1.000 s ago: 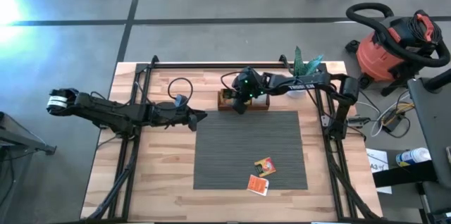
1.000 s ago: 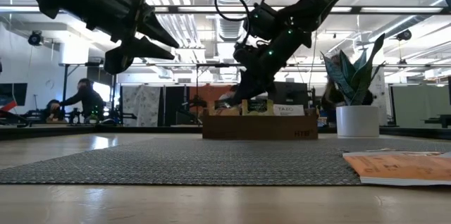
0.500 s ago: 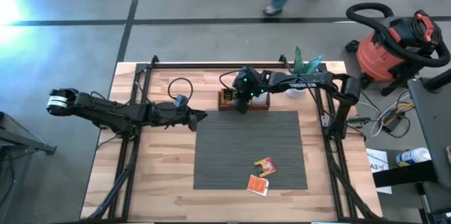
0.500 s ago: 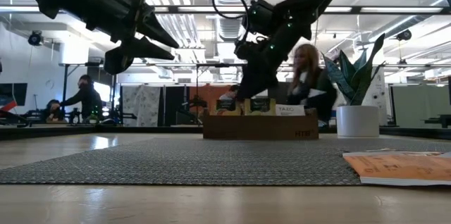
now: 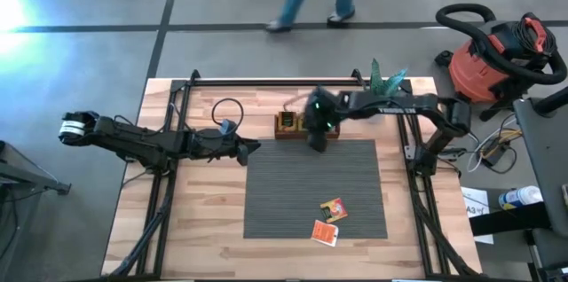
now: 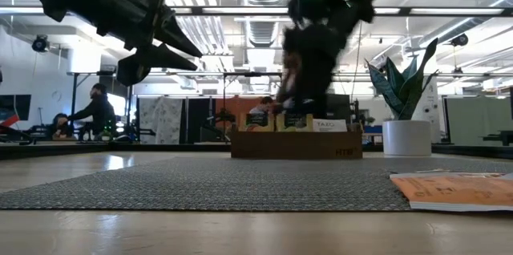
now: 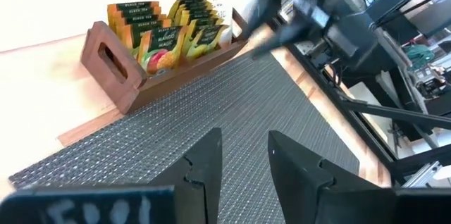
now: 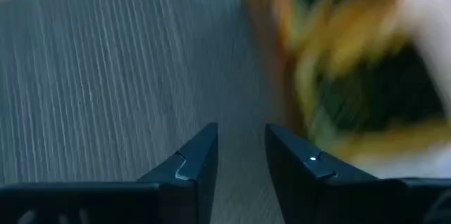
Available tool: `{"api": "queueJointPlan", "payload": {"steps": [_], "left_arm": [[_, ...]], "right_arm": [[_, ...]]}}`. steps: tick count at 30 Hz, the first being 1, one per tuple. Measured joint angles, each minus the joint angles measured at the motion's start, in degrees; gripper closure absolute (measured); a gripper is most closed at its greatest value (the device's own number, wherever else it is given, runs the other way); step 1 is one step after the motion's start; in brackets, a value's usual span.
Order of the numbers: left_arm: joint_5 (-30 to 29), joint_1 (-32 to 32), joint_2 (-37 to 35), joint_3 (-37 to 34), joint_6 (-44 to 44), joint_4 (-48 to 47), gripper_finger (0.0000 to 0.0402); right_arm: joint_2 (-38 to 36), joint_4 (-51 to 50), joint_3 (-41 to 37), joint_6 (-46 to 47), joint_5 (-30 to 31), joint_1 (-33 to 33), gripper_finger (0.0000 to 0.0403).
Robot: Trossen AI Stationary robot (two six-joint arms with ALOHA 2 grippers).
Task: Pick & Place Tea
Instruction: Put the orange tea bag into the left section of the wooden organizer
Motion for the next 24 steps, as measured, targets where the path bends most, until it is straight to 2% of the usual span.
{"api": "queueJointPlan", "payload": {"steps": [2, 6, 13, 19, 24], "left_arm": [[0.1, 0.0, 0.0, 0.0, 0.0, 0.0, 0.0291], [0.1, 0.0, 0.0, 0.0, 0.1, 0.0, 0.0291], [0.1, 0.0, 2.0, 0.0, -1.8, 2.7, 0.0291], [0.1, -0.2, 10.5, 0.7, -7.5, 15.0, 0.0291], [1.7, -2.3, 20.4, 7.1, -15.6, 15.9, 0.0291]], "right_arm": [[-1.9, -1.0, -4.6, 3.4, -0.6, 1.6, 0.0292], [-9.6, 3.6, -13.1, 12.9, -1.0, 6.8, 0.0301], [-21.2, 5.1, -28.0, 27.8, 3.5, 14.5, 0.0313], [-30.3, 7.5, -36.8, 35.1, 3.8, 18.1, 0.0322], [-36.8, 9.0, -40.5, 37.3, 3.9, 19.8, 0.0329]]}}
